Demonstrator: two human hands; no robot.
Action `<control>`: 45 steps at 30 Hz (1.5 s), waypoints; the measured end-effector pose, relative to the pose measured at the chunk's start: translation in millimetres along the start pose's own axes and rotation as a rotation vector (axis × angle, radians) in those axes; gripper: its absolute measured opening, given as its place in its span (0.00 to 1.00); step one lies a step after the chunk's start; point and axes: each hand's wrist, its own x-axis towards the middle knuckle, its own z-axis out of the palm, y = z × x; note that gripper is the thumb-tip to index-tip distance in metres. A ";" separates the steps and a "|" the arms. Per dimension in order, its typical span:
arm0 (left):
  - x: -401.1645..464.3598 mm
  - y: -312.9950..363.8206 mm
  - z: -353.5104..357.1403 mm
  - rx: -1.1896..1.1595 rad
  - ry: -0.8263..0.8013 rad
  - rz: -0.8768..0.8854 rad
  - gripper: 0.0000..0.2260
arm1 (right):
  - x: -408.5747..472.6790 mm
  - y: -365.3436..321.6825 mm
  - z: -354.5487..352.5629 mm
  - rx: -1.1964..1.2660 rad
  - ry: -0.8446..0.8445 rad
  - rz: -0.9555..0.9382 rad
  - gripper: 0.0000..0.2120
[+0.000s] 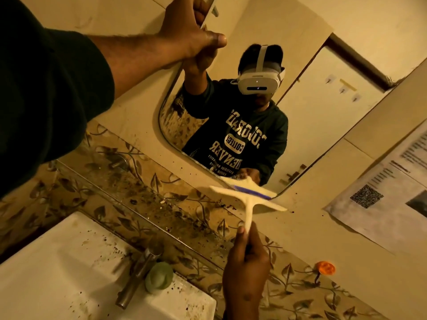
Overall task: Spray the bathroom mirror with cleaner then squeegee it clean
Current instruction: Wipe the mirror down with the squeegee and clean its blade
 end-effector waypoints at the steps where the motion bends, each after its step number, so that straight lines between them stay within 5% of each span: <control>1: 1.0 -0.4 0.8 0.004 0.011 -0.012 0.29 | -5.6 4.1 3.5 -0.006 -0.014 0.017 0.15; 10: 17.1 7.4 -6.2 0.035 0.049 -0.130 0.35 | -17.3 -32.1 32.6 0.355 0.055 0.169 0.11; 12: 20.7 1.4 -6.4 -0.021 0.021 -0.153 0.31 | -9.5 -47.4 33.2 0.389 0.020 0.186 0.10; 14: 22.4 -2.9 -6.7 -0.142 0.006 -0.164 0.16 | -4.2 -73.2 32.3 0.512 -0.044 0.225 0.10; 15: 22.9 -2.7 -8.9 -0.214 0.010 -0.168 0.09 | -3.4 -90.6 33.0 0.581 -0.057 0.192 0.10; 22: 22.7 2.2 -21.2 -0.400 -0.025 -0.223 0.17 | 49.2 -215.5 49.8 0.549 -0.052 -0.459 0.13; 26: 22.4 3.3 -26.1 -0.445 -0.042 -0.280 0.26 | 91.9 -253.4 80.6 0.464 0.022 -0.483 0.15; 30: 24.2 -0.7 -28.5 -0.483 -0.071 -0.303 0.34 | 92.5 -240.2 104.0 0.340 0.095 -0.491 0.14; 38: 28.6 -0.1 -29.7 -0.471 -0.100 -0.275 0.33 | 33.0 -154.2 113.2 0.275 0.090 -0.466 0.09; 45: 7.5 -9.7 -31.5 -0.351 -0.031 -0.243 0.09 | -3.4 -98.4 98.5 0.158 0.066 -0.291 0.15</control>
